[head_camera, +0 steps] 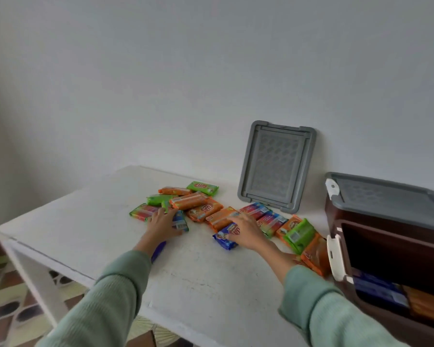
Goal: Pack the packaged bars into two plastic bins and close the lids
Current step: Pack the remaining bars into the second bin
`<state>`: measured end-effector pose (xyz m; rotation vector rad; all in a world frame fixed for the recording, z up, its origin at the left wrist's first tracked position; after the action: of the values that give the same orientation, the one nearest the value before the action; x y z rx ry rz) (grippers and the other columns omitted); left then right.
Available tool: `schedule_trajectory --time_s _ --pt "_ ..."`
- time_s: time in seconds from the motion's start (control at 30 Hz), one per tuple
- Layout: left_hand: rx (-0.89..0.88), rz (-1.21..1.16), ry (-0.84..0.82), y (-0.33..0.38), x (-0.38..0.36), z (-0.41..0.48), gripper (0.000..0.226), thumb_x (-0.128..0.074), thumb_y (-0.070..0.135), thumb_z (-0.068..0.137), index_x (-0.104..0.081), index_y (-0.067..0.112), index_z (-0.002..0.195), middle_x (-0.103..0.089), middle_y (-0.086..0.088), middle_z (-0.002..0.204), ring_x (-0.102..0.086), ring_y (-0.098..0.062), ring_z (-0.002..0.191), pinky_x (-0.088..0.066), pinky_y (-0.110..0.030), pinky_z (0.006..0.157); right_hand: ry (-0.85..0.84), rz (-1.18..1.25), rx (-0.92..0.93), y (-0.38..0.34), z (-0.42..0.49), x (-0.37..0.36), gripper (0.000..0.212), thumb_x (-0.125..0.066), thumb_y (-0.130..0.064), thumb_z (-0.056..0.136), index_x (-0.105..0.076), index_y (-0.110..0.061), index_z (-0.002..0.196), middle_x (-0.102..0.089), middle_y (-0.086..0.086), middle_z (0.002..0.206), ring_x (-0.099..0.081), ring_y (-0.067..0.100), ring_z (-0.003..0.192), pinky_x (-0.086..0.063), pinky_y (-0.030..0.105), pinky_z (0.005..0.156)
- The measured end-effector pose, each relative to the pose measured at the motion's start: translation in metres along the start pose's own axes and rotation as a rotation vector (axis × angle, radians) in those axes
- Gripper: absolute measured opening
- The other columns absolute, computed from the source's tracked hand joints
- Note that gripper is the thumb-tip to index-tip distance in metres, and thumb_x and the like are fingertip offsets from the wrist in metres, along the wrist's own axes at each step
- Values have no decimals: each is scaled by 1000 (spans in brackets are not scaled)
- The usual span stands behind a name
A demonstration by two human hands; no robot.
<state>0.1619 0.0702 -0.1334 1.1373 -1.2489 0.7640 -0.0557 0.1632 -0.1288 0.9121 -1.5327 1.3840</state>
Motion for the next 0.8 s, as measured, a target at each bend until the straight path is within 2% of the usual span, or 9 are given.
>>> schedule_trajectory --time_s 0.1,0.17,0.33,0.4,0.47,0.53,0.63,0.7,0.8 --pt "-12 121 42 -11 -17 -3 75 -52 44 90 -9 29 149 -19 -13 150 -19 -33 138 -19 -39 113 -149 -71 6 1 3 -35 59 -41 -53 93 -22 -37 146 -5 4 158 -3 31 144 -22 48 112" --pt "-11 152 110 -11 -20 -2 69 -48 38 93 -8 32 149 -20 -12 149 -21 -32 137 -20 -40 113 -156 -113 16 4 2 -46 56 -33 -56 93 -22 -39 146 -3 0 158 3 29 145 -25 50 111" --pt "-34 238 171 -4 -12 -1 58 -50 33 93 -24 35 145 -32 -8 143 -30 -28 131 -27 -40 109 83 -30 109 2 -17 -39 34 -40 -44 96 -55 -22 116 -41 3 132 -32 23 128 -44 35 90" --pt "-78 254 134 2 -8 -1 56 -53 35 91 -31 36 143 -36 -7 141 -32 -28 130 -30 -42 108 186 -90 134 4 -25 -41 32 -45 -42 93 -60 -14 97 -47 3 116 -42 20 114 -48 30 79" --pt "-142 253 74 12 -6 -2 55 -57 37 88 -38 35 139 -44 -5 135 -37 -26 126 -31 -43 105 268 -108 90 8 -27 -43 30 -52 -39 90 -64 -12 89 -47 2 114 -44 18 112 -50 27 78" --pt "-228 247 -5 25 -10 -5 56 -59 41 86 -41 32 138 -50 -3 128 -44 -22 120 -35 -38 98 313 -78 7 9 -24 -41 28 -57 -37 88 -61 -14 103 -42 3 123 -41 19 119 -50 25 82" --pt "-289 159 -79 37 -23 -10 60 -58 43 87 -38 28 141 -50 -7 124 -47 -19 107 -36 -26 81 189 -22 -198 8 -15 -41 63 -57 -44 87 -32 -23 141 -20 12 147 -24 28 136 -42 33 98" --pt "-289 107 -119 38 -31 -10 64 -57 42 87 -32 28 144 -47 -8 128 -46 -21 113 -40 -28 86 106 -53 -286 7 -11 -42 68 -52 -44 90 -21 -25 147 -19 15 150 -22 31 137 -37 37 104" --pt "-273 91 -97 36 -32 -12 64 -58 42 87 -32 29 144 -48 -8 129 -46 -22 114 -40 -28 89 83 -80 -305 4 -9 -41 59 -52 -34 93 -26 -23 145 -32 14 143 -29 30 132 -39 37 102"
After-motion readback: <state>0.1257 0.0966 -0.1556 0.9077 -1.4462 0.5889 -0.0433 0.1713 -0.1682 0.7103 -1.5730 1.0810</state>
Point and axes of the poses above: each hand's wrist, its own z-axis towards the middle knuckle, its own x-axis out of the back of the hand, y = z × x, the point moved 3 cm from there along z, towards the middle knuckle
